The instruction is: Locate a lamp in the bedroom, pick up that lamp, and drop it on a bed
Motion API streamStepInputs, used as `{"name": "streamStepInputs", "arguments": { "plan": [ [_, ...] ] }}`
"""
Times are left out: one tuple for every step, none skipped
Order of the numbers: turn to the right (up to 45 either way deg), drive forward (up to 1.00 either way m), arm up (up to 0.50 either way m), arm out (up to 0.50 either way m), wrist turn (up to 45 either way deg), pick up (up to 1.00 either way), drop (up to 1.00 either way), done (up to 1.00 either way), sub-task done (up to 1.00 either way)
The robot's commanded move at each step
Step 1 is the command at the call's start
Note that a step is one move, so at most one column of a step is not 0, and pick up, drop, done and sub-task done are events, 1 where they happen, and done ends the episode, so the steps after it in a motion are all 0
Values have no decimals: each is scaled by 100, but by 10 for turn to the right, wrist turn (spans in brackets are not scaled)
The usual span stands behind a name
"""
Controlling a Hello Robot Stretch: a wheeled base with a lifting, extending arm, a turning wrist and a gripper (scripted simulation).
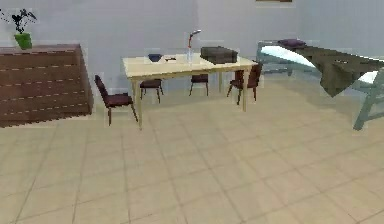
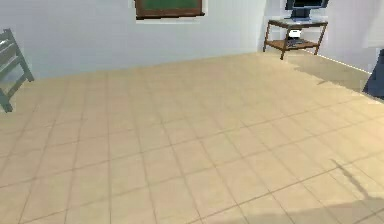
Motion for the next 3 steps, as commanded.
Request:
{"name": "streamStepInputs", "arguments": {
  "plan": [
    [0, 100, 0, 0, 0, 0, 0, 0, 0],
    [0, 70, 0, 0, 0, 0, 0, 0, 0],
    [-450, 0, 0, 0, 0, 0, 0, 0, 0]
  ]
}}
